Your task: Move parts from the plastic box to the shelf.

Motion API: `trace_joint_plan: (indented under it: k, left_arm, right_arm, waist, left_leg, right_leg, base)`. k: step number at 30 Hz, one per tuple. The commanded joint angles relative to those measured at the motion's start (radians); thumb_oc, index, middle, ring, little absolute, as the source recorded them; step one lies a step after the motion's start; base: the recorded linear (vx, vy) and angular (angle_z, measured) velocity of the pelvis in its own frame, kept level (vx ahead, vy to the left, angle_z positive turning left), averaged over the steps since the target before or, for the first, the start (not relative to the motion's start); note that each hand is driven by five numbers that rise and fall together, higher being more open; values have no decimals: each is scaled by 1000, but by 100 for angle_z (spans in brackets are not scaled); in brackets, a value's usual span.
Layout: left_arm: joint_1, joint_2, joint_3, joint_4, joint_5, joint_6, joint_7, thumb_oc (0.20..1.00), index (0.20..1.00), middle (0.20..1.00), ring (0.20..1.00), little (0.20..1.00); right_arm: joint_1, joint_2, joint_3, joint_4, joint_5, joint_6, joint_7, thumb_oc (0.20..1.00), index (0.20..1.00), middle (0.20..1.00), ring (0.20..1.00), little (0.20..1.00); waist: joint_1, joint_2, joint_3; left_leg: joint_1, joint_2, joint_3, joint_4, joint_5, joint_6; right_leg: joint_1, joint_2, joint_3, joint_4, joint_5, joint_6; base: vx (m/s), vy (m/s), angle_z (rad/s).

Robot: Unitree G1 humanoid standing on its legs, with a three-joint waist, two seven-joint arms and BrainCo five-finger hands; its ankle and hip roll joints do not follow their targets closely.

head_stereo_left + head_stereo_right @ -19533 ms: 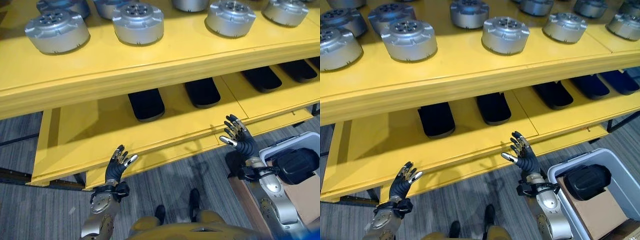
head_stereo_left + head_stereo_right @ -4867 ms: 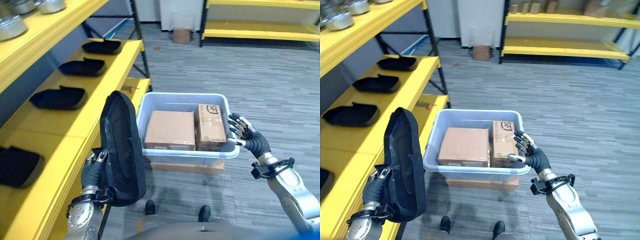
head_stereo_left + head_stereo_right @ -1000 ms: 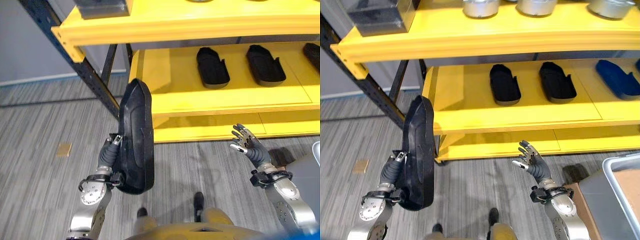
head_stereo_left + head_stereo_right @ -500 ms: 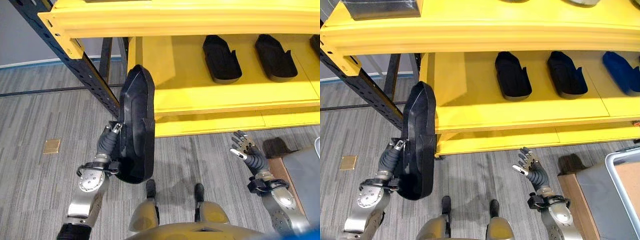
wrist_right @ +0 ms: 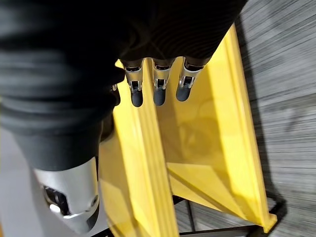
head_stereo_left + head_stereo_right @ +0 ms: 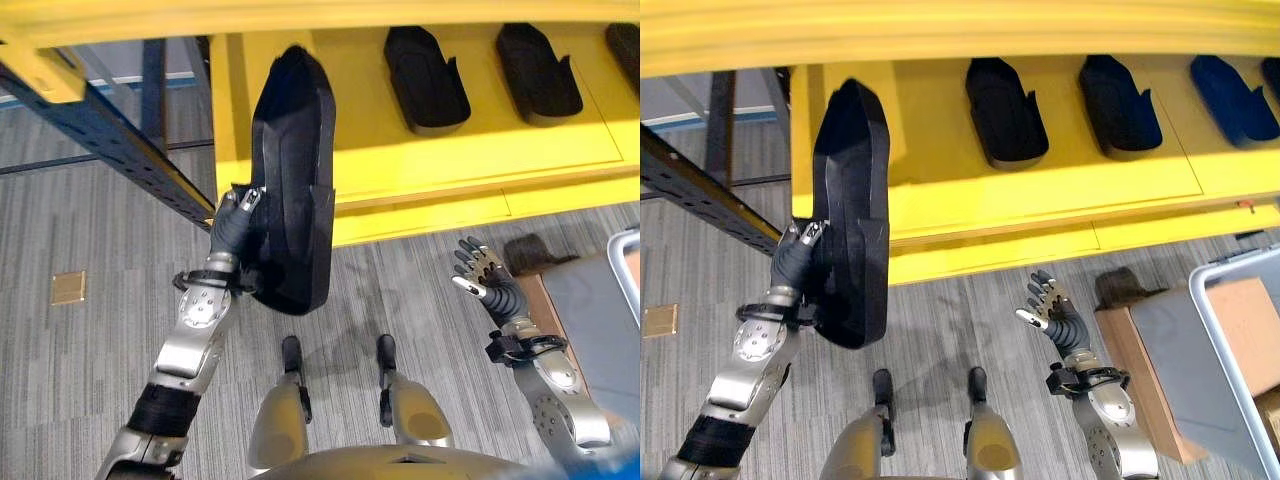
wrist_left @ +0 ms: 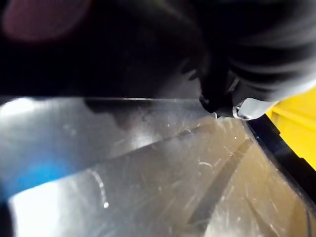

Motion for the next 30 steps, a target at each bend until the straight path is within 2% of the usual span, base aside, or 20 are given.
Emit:
trace_joint_plan:
  k: [1,12,18,20,25,28,30]
  left_arm:
    - [-53,0,24,-1,8,-106,51,200,200,200,200,200]
    - [-349,-10,-13,189,-24,-152,215,200,200,200,200,200]
    - [-478,27,-15,291,-45,-167,277,200,200,200,200,200]
    - [-589,98,-26,398,-51,-157,303,200,200,200,200,200]
    - [-671,162,-54,489,-59,-140,300,200,200,200,200,200]
    - [-780,248,-105,600,-42,-108,294,200,200,200,200,200]
    - [-811,263,-120,625,-49,-100,288,200,200,200,200,200]
  right_arm:
    - [-9,-40,-2,-82,62,-64,-13,1000,1000,1000,1000,1000]
    - [-63,-56,64,-73,70,-73,-39,1000,1000,1000,1000,1000]
    - [-57,-60,86,-68,68,-71,-38,1000,1000,1000,1000,1000]
    - [-56,-76,94,-55,60,-67,-34,1000,1000,1000,1000,1000]
    - [-57,-89,88,-50,56,-61,-33,1000,1000,1000,1000,1000]
    - [-66,-114,91,-49,59,-55,-22,1000,1000,1000,1000,1000]
    - [-69,-119,92,-49,58,-54,-21,1000,1000,1000,1000,1000]
  waist:
    - [-9,2,-43]
    - [-45,3,-27]
    - [-62,8,-33]
    - [-75,13,-40]
    - [-84,21,-38]
    - [-90,30,-29]
    - [-90,34,-26]
  left_leg:
    - [-44,96,-14,130,-45,-44]
    - [-76,114,-15,134,-36,-56]
    - [-72,117,-15,135,-37,-63]
    - [-67,117,-12,152,-49,-67]
    - [-82,114,-14,190,-65,-67]
    - [-114,110,-22,255,-94,-63]
    - [-126,109,-26,273,-102,-63]
  right_leg:
    - [-14,-80,-17,100,-49,59]
    - [-84,-63,-3,143,-56,61]
    - [-82,-59,-2,151,-62,64]
    - [-84,-58,6,166,-68,67]
    - [-100,-61,12,204,-84,70]
    - [-138,-66,21,286,-118,70]
    - [-150,-69,22,311,-128,70]
  base:
    - [-61,-20,-23]
    - [-8,-10,-6]
    - [14,1,1]
    - [36,12,0]
    - [-1,8,-5]
    - [-37,14,0]
    - [-15,7,1]
